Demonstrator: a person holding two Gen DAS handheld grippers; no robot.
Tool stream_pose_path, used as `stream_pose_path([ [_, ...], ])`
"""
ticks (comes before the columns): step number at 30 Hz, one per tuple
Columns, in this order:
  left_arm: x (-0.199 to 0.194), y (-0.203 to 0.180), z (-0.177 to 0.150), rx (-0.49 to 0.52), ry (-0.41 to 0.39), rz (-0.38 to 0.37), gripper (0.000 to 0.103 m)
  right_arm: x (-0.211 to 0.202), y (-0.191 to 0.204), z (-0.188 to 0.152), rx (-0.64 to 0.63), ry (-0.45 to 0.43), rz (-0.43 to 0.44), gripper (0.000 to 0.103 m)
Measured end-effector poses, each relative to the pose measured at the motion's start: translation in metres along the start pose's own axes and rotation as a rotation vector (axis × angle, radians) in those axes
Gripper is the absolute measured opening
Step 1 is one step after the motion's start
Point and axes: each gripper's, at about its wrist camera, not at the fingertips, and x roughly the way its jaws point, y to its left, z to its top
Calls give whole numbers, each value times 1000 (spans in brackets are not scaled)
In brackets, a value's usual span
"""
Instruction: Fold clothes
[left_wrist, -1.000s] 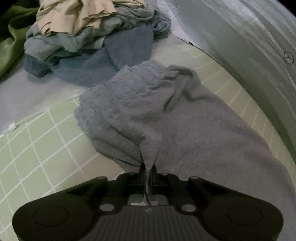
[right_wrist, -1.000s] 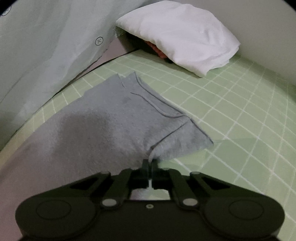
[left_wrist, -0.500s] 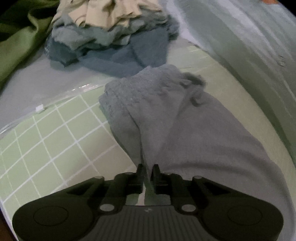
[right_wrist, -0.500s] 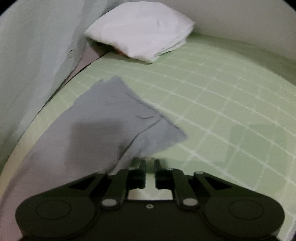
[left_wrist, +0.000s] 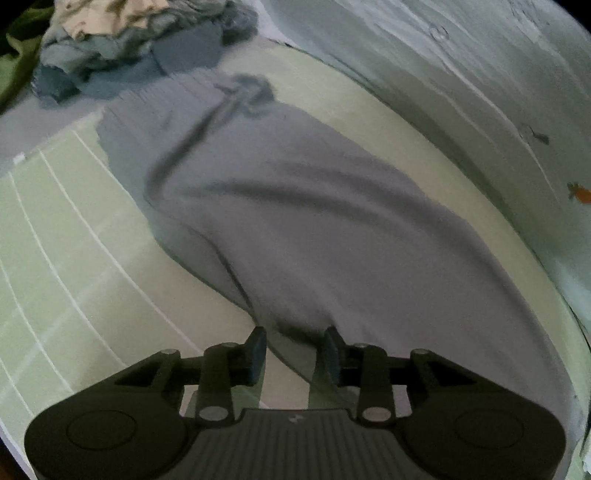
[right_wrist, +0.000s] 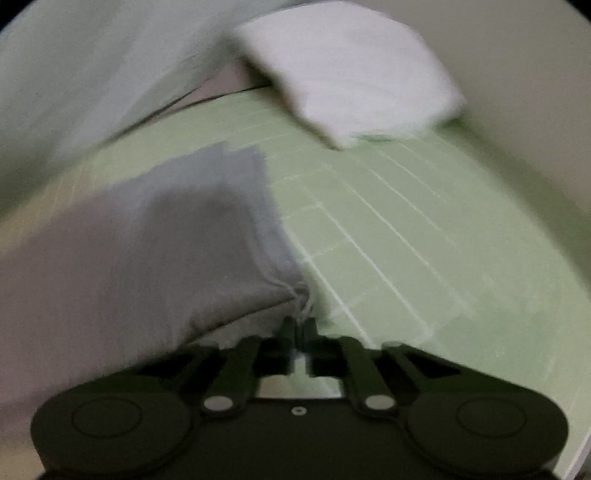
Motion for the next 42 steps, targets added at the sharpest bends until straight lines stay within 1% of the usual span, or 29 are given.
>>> stream_pose_path([
  [2,4,-7,-6,-6,22,-20,37,2,-9,3,-19,-3,-12,4],
  [5,7,-13,-12,-12,29,-25,37,4,-28,10,86,15,-3,6],
  [6,5,-13,-12,-20,27,-29,37,5,-30,12,98,22,-15,8],
  [7,4,-12,-13,-28,24,-35,37,4,-30,13,110,22,-26,13],
  [9,-1,-9,-12,-42,13,-61,38,-2,-29,15,132,-19,-42,43],
  [10,-3,-8,-13,-49,5,-66,41,-6,-28,16,143,-40,-49,49],
  [11,-4,-7,-11,-61,-3,-66,42,-9,-27,16,153,-61,-57,59],
  [12,-3,-5,-10,-72,-8,-66,44,-13,-26,17,164,-82,-65,72],
  [13,0,-5,-8,-85,-3,-64,44,-16,-25,18,175,-103,-66,79],
  [14,3,-5,-6,-97,1,-63,44,-19,-23,17,184,-125,-46,94],
  [15,5,-5,-5,-104,5,-61,44,-21,-21,17,188,-142,-26,103],
  [18,11,-10,-2,-94,22,-58,44,-19,-6,17,148,-152,13,103],
  [21,16,-14,0,-72,36,-51,44,-15,5,16,178,-143,18,103],
  [25,18,-15,-2,-59,44,-58,43,-11,17,12,171,-100,32,103],
  [26,17,-15,-3,-58,44,-60,42,-9,19,11,169,-91,30,102],
  [28,17,-15,-3,-60,47,-61,42,-8,22,8,162,-85,26,92],
  [29,16,-14,-3,-62,46,-63,41,-8,23,8,161,-87,28,82],
  [30,16,-14,-3,-63,44,-64,35,-7,23,8,160,-86,31,71],
  [31,16,-13,-3,-65,42,-64,30,-5,22,9,160,-79,38,66],
  [33,17,-11,-3,-71,45,-65,25,2,21,11,166,-59,42,50],
  [34,17,-10,-3,-74,47,-67,22,5,20,12,170,-49,42,46],
  [36,16,-9,-2,-75,47,-70,21,7,19,12,183,-46,48,29],
  [37,16,-9,-2,-75,47,-70,19,7,19,13,183,-46,47,24],
  [38,16,-9,-2,-77,46,-69,18,7,19,13,176,-46,44,12],
  [39,16,-8,-1,-78,47,-67,17,8,20,14,162,-45,43,4],
  [41,17,-9,0,-81,50,-64,15,6,20,16,144,-53,43,2],
  [42,16,-9,0,-81,48,-65,11,5,20,17,137,-61,44,1],
])
